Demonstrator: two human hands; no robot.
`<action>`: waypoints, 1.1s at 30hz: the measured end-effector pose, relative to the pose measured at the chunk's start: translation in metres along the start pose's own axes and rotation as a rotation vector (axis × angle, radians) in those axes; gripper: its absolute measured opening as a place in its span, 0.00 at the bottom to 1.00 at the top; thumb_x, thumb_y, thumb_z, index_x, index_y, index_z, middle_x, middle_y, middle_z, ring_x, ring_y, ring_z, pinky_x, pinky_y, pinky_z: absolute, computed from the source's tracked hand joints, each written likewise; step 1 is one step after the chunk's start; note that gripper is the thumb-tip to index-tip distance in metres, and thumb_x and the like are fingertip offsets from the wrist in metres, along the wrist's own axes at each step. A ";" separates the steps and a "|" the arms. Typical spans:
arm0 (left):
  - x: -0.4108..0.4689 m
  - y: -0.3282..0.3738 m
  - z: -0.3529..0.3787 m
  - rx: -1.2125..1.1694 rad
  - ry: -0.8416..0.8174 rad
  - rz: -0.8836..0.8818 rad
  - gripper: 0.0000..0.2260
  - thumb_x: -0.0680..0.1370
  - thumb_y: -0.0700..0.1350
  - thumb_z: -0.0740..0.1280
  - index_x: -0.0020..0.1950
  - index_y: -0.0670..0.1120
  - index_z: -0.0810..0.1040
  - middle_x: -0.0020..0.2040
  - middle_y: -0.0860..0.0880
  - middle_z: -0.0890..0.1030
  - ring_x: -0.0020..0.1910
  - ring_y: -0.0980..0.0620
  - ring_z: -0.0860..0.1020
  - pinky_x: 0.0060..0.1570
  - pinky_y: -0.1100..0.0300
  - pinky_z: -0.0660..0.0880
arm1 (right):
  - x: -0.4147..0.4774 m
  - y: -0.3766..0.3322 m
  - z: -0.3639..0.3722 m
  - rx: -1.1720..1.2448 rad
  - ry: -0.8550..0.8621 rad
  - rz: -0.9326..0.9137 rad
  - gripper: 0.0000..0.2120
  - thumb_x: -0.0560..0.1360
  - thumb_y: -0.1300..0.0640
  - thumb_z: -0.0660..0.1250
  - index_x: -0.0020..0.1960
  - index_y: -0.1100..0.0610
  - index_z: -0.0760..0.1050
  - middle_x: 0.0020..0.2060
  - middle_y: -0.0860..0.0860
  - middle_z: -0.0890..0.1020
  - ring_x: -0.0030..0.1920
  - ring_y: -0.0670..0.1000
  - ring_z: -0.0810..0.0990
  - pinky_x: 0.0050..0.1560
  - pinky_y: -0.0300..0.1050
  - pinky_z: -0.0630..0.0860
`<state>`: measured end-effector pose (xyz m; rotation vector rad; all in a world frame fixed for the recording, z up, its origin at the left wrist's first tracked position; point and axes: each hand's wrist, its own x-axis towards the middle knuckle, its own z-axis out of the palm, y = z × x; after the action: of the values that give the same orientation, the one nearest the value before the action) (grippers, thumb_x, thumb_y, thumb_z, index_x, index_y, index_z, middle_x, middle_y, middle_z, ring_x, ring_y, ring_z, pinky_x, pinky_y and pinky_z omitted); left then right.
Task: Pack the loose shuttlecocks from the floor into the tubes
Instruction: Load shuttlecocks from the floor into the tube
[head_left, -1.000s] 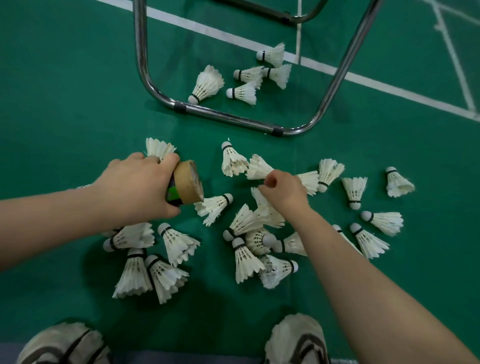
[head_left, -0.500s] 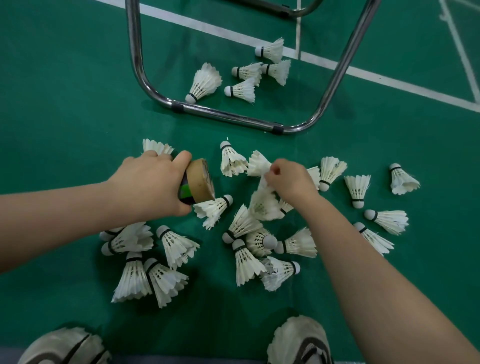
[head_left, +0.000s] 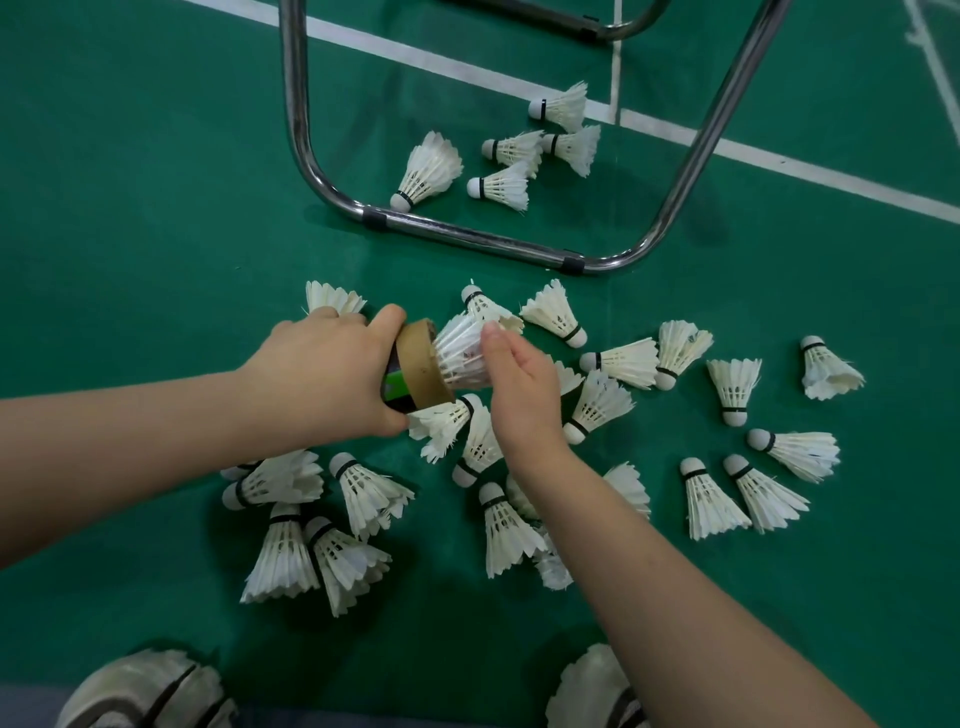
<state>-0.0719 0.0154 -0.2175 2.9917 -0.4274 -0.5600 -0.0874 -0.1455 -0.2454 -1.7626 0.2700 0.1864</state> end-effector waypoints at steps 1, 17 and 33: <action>0.000 -0.001 0.000 0.003 -0.006 -0.001 0.29 0.67 0.64 0.68 0.59 0.51 0.62 0.45 0.50 0.74 0.46 0.48 0.71 0.41 0.54 0.72 | 0.000 -0.004 -0.002 -0.031 -0.091 0.044 0.18 0.81 0.50 0.55 0.38 0.53 0.76 0.35 0.48 0.79 0.35 0.44 0.75 0.40 0.34 0.72; -0.003 0.030 -0.004 0.022 0.004 0.105 0.29 0.68 0.65 0.65 0.62 0.53 0.60 0.51 0.52 0.74 0.52 0.49 0.71 0.50 0.53 0.73 | 0.008 -0.015 -0.024 0.006 -0.604 0.311 0.14 0.69 0.42 0.65 0.41 0.52 0.79 0.42 0.52 0.81 0.47 0.53 0.80 0.56 0.48 0.76; -0.001 0.031 0.001 0.028 0.031 0.107 0.30 0.68 0.66 0.65 0.62 0.53 0.61 0.50 0.52 0.74 0.51 0.50 0.71 0.48 0.54 0.74 | 0.035 0.075 -0.128 -1.173 -0.004 0.257 0.17 0.74 0.45 0.62 0.60 0.51 0.69 0.48 0.51 0.80 0.52 0.55 0.78 0.54 0.49 0.68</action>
<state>-0.0818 -0.0141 -0.2148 2.9773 -0.5934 -0.5021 -0.0776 -0.2879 -0.2994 -2.8803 0.4305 0.6237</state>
